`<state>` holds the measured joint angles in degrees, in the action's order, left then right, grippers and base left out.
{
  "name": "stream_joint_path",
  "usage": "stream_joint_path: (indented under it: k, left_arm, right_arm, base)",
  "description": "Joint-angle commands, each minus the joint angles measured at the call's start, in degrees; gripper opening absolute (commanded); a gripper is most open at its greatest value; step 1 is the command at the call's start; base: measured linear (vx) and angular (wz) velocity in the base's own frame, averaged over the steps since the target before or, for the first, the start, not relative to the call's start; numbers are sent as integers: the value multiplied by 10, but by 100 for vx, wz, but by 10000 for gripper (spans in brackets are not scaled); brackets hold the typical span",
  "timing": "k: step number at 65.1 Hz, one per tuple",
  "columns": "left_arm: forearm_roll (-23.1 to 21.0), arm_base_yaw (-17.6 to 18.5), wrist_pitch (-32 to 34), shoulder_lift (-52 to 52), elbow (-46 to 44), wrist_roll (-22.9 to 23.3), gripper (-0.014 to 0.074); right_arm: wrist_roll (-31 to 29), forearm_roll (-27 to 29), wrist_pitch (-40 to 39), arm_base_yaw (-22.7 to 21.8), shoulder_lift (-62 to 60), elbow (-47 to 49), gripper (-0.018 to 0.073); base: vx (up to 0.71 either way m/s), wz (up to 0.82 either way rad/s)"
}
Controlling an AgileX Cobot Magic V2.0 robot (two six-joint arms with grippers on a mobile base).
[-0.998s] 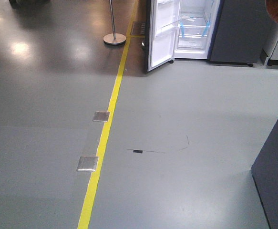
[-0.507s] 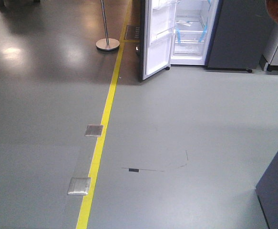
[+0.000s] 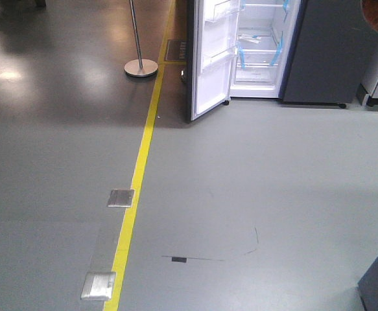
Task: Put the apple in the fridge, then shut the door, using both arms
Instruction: 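Drive toward the open white refrigerator carrying the apple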
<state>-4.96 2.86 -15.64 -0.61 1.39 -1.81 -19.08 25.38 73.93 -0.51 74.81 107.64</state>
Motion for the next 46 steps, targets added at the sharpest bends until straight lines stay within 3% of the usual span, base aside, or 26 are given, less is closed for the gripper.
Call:
stream_joint_path:
  k: [1,46]
  left_arm:
    - [-6,-1,40,-9,-10,0,-7]
    - [-6,-1,40,-9,-10,0,-7]
  right_arm:
    - [-6,15,-4,-1,-12,17,104]
    - [-6,15,-4,-1,-12,17,104]
  base:
    - [31,-4]
    - [28,-6]
